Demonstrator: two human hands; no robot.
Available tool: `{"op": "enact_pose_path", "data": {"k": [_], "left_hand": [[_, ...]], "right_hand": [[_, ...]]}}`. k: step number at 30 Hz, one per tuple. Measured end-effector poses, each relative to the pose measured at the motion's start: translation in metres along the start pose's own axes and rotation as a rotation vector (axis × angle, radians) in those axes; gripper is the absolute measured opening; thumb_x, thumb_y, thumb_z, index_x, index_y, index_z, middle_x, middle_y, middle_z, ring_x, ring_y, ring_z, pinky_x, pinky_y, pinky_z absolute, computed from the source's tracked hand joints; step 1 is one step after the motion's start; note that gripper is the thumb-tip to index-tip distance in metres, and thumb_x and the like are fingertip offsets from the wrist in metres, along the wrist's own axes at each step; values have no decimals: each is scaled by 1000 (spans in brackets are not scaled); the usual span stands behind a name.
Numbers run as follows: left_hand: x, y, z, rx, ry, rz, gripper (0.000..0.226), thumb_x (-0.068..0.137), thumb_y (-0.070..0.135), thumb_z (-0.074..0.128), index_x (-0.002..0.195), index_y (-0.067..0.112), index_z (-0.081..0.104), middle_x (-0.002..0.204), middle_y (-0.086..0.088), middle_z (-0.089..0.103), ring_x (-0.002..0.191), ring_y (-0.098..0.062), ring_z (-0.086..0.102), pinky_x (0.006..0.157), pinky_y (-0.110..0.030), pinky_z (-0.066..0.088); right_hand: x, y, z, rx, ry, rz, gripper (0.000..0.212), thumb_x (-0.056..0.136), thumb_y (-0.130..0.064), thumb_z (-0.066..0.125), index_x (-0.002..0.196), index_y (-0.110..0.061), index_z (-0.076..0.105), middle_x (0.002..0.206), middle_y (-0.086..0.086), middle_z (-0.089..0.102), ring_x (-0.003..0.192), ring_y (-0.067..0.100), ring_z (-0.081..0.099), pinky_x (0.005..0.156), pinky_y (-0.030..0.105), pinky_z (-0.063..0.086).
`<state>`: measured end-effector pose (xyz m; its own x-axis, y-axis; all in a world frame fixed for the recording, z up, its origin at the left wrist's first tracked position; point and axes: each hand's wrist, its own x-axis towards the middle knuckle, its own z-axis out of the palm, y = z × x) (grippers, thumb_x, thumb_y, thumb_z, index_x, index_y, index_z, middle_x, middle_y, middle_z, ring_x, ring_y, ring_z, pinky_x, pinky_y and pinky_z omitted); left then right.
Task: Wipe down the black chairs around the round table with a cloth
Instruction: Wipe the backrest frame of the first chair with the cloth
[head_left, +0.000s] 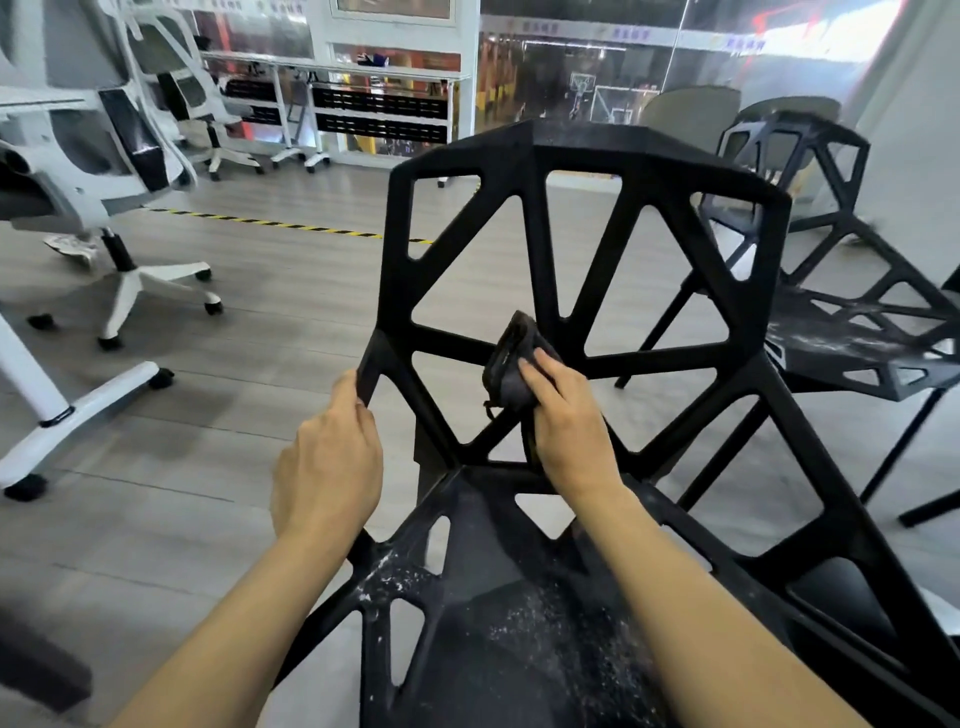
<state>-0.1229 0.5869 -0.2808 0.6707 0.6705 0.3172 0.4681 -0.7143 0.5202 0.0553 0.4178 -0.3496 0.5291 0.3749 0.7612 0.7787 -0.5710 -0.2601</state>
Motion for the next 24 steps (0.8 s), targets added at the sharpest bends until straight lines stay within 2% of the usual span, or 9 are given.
{"op": "enact_pose_path", "data": {"k": [2, 6, 8, 10, 13, 15, 18, 21, 24], "left_hand": [[-1, -1, 1, 23, 8, -6, 32, 105, 27, 27, 134, 26, 42, 68, -5, 47, 66, -35, 45, 65, -43, 39], [-3, -3, 1, 47, 35, 1, 34, 105, 26, 27, 136, 26, 40, 78, -15, 62, 70, -37, 52, 65, -43, 40], [-2, -3, 3, 56, 50, 14, 35, 105, 26, 27, 138, 26, 39, 85, -17, 67, 76, -40, 59, 65, -43, 41], [-2, -3, 4, 47, 55, 16, 36, 105, 27, 28, 138, 27, 41, 91, -16, 69, 81, -42, 61, 65, -43, 40], [-3, -4, 3, 19, 67, 21, 35, 105, 25, 31, 138, 26, 45, 93, -16, 70, 81, -42, 61, 65, -42, 39], [-2, -3, 2, 5, 70, 31, 35, 105, 25, 31, 137, 26, 46, 89, -15, 69, 79, -42, 60, 65, -43, 40], [-2, -1, 0, -13, 63, 39, 35, 105, 26, 31, 136, 27, 47, 85, -11, 67, 78, -40, 59, 67, -46, 45], [0, 0, 1, -13, 57, 30, 35, 105, 26, 31, 136, 28, 47, 79, -5, 58, 72, -36, 53, 67, -45, 45], [1, 2, 2, 8, 46, 28, 34, 105, 26, 31, 135, 27, 48, 74, 0, 49, 68, -33, 45, 65, -42, 39]], "right_hand": [[15, -8, -11, 68, 19, 29, 49, 87, 9, 57, 134, -1, 62, 133, 17, 59, 120, 35, 54, 103, 49, 49], [77, -18, -53, 130, 312, 77, 43, 92, 0, 55, 135, -1, 60, 124, 17, 58, 115, 30, 52, 103, 35, 45], [121, -12, -66, 104, 388, 62, 44, 93, -6, 54, 137, -3, 58, 122, 18, 55, 110, 29, 50, 99, 34, 45], [154, -9, -60, 122, 334, 88, 45, 97, -14, 53, 142, -9, 55, 122, 16, 53, 107, 28, 50, 96, 37, 45], [153, -16, -26, 178, 175, 49, 51, 103, -20, 52, 153, -17, 43, 125, 12, 52, 112, 26, 50, 103, 37, 42], [137, -13, -11, 132, 189, 44, 53, 104, -20, 52, 155, -22, 41, 125, 11, 52, 108, 26, 50, 99, 38, 44], [117, 4, -7, -76, 200, -12, 53, 100, -10, 53, 149, -28, 49, 131, 15, 51, 100, 31, 46, 91, 41, 45], [79, 23, -4, -313, 168, -278, 45, 88, 2, 61, 125, -22, 69, 131, 19, 55, 95, 32, 44, 89, 40, 43], [48, 40, -5, -387, 60, -340, 49, 81, 4, 67, 123, -21, 68, 133, 16, 53, 95, 33, 45, 89, 41, 45]]}}
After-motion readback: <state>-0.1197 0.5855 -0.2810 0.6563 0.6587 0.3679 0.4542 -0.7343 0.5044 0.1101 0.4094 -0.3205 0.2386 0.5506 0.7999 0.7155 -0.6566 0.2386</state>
